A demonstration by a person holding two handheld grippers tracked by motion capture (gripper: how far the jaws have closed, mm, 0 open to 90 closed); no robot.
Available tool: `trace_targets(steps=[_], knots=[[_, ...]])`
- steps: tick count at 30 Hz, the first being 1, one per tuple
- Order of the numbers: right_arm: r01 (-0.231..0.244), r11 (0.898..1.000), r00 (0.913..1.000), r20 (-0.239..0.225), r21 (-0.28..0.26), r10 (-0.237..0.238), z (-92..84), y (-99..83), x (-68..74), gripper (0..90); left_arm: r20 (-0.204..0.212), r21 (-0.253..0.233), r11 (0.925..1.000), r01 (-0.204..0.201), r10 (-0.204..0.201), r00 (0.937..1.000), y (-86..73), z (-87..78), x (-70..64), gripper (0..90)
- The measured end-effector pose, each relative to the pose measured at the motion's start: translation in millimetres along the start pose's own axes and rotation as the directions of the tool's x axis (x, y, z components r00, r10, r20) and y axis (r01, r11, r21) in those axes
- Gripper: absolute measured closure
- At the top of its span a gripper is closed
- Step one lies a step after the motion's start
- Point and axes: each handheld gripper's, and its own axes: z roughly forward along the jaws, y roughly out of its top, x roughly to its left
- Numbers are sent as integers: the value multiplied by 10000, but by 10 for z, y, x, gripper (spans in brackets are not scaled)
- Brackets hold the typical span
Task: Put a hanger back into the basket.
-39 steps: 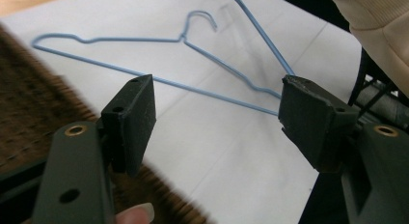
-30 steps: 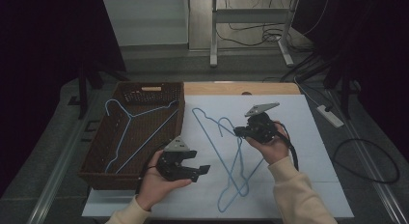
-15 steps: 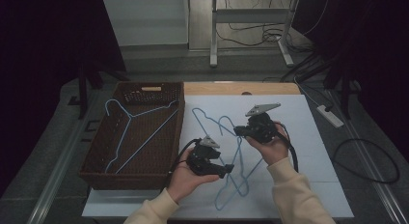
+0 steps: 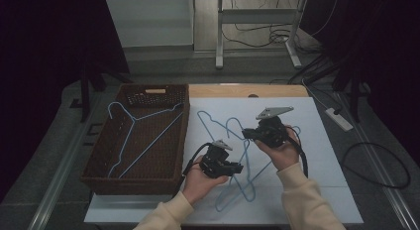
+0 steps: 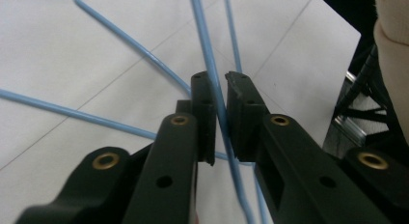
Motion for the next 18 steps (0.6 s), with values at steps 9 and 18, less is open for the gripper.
trace_targets(steps=[9, 18], knots=[[-90, 9912, 9998, -179, -1317, 67, -273, -47, 14, 800, -58, -798, 9968, 32, -36, 10000, 12, -170, -6, 874], [45, 9618, 10000, 7, -2737, -45, -615, -329, 101, 334, -159, -1214, 9926, 10, -29, 9999, 29, -435, 30, 874]])
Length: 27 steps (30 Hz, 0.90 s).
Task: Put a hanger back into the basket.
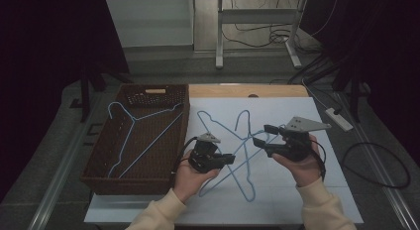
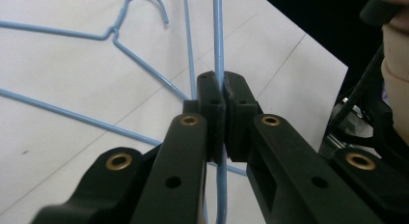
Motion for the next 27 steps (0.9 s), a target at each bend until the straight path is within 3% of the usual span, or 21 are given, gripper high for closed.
trace_targets(steps=[5, 14, 27], knots=[[-47, 9999, 9999, 112, -157, 49, -112, -225, 4, 275, -167, -173, 9998, -93, 91, 9998, 53, -236, 58, 874], [-258, 9994, 9996, 147, 219, 255, -174, -623, -101, 256, -248, -706, 9974, -152, 135, 9996, 76, -608, 150, 873], [-503, 9969, 9981, 399, 602, 479, -162, -805, -185, 249, -529, -1279, 9914, -283, 217, 9984, 22, -1009, 266, 874]])
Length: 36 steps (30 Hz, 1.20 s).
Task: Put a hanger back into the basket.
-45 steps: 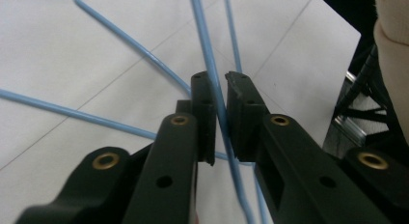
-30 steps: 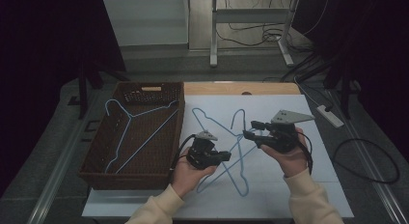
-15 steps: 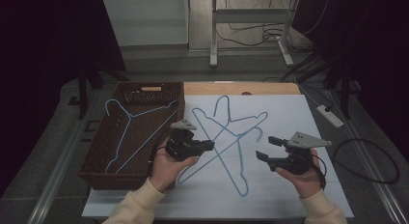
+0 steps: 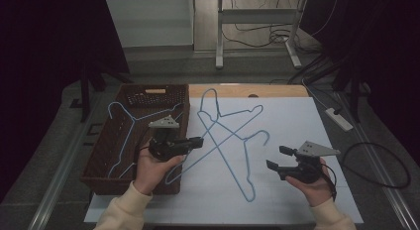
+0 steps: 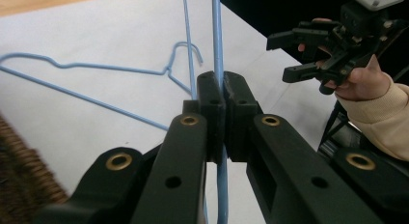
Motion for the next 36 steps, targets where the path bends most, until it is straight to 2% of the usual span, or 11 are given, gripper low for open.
trace_targets(steps=[7, 15, 22, 28, 34, 36], knots=[[6, 9998, 10000, 90, 181, -8, 14, -29, -23, 248, -262, -394, 9992, -16, 5, 9997, -35, -227, 85, 874], [-78, 9997, 9997, 218, 253, 73, 23, -52, -49, 251, -616, -834, 9963, 196, -248, 9978, -141, -463, 217, 874], [77, 9992, 9997, 218, 396, -86, 49, -62, -37, 252, -1011, -1079, 9937, 319, -429, 9940, -214, -649, 344, 874], [-11, 9987, 9996, 291, 515, -4, 63, -80, -44, 253, -1217, -1559, 9868, 446, -640, 9905, -238, -858, 438, 874], [-32, 9984, 9996, 295, 573, 16, 71, -87, -45, 254, -1391, -1792, 9824, 535, -792, 9871, -277, -989, 506, 874], [-10, 9984, 9996, 282, 573, -6, 75, -88, -40, 254, -1517, -1870, 9803, 640, -932, 9840, -298, -1036, 545, 874]])
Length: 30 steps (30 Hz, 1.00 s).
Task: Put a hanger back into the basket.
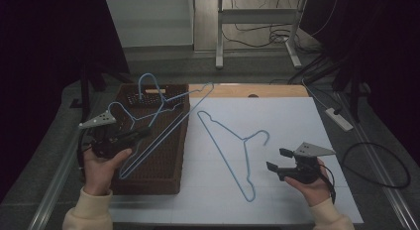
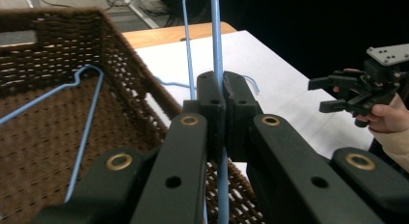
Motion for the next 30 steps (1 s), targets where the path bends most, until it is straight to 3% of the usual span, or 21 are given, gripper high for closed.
trace_targets(steps=[14, 30], knots=[[39, 10000, 10000, 87, 65, -39, 4, -3, -3, 258, -739, -315, 9991, 266, -288, 9969, -43, -228, 297, 874], [-42, 10000, 10000, 89, 27, 41, -3, -7, -4, 259, -1198, -379, 9989, 291, -334, 9922, -85, -319, 519, 875]])
